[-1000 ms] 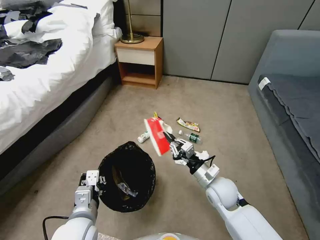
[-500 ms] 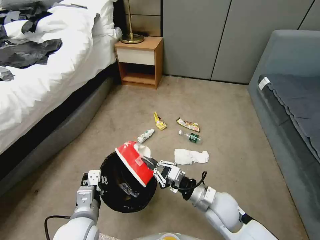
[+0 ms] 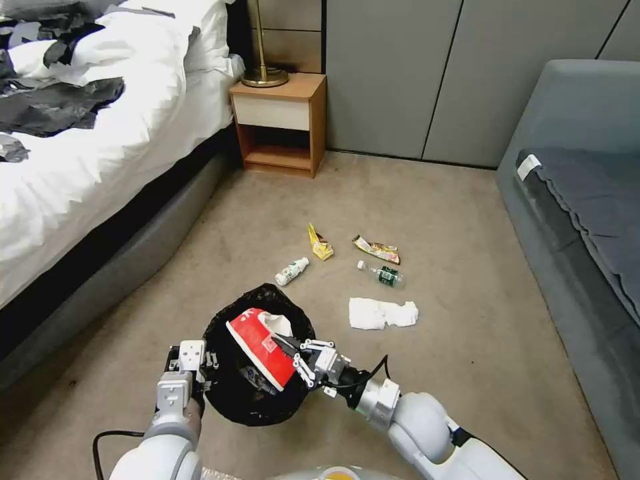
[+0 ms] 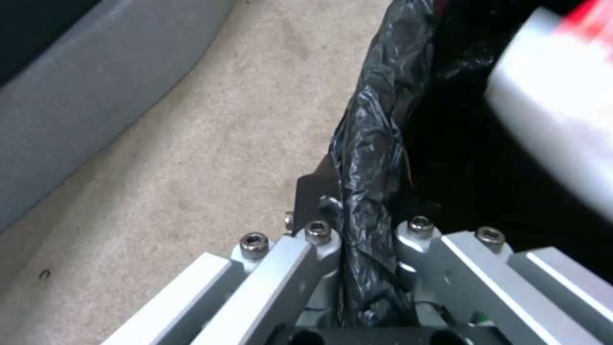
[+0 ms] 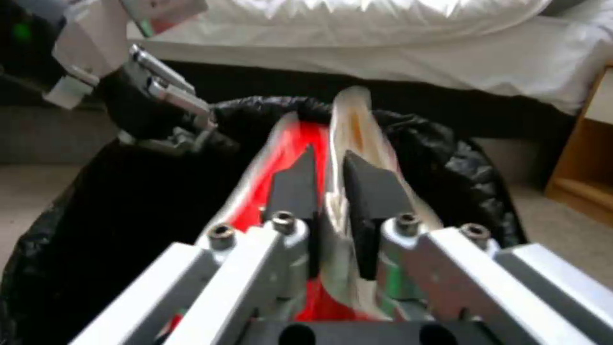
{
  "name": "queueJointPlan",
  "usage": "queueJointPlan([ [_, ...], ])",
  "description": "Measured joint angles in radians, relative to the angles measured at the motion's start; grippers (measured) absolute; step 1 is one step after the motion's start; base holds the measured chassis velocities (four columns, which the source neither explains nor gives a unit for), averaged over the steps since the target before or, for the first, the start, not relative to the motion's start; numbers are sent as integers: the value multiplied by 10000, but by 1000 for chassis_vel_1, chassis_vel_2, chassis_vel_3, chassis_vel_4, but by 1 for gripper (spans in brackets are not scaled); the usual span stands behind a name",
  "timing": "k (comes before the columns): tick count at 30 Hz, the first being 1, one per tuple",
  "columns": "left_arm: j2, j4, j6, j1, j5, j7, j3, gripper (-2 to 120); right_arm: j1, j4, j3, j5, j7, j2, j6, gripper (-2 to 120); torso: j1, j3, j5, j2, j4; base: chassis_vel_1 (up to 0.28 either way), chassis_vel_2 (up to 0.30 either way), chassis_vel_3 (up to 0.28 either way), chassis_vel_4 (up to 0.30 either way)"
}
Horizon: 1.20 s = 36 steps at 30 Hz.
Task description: Pick up the trash bin, then pick up the garbage from the floor and place it into the trash bin.
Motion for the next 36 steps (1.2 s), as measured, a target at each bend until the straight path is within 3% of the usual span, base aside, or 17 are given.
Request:
queueJointPlan([
  [11, -84, 1, 0, -23, 110, 2, 141, 3, 388, 99, -457, 19, 123, -249, -335, 58, 0, 0, 0, 0, 0, 0, 0, 0, 0],
  [23, -42, 57, 6, -54, 115, 13, 96, 3, 77, 968, -114, -29, 295, -558, -310, 97, 0, 0, 0, -1, 0, 0, 0, 0, 0],
  [26, 16, 128, 6, -68, 104, 20, 31, 3, -335, 2031, 394, -26, 1045, -611, -301, 107, 0, 0, 0, -2, -1, 0, 0, 0, 0],
  [28, 32, 146, 6, -80, 96, 32, 19, 3, -464, 2352, 569, -35, 1303, -586, -338, 108, 0, 0, 1, -1, 1, 0, 0, 0, 0],
  [30, 50, 233, 3, -144, 41, 44, -54, 3, -958, 3303, 1121, -221, 2202, -469, -609, 112, 0, 0, 1, -1, 1, 0, 0, 0, 0],
  [36, 104, 319, -159, -123, -46, 113, -171, 3, -2009, 4190, 2277, -488, 3444, -170, -805, 114, -1, -1, 2, -1, 1, 0, 0, 0, 0],
])
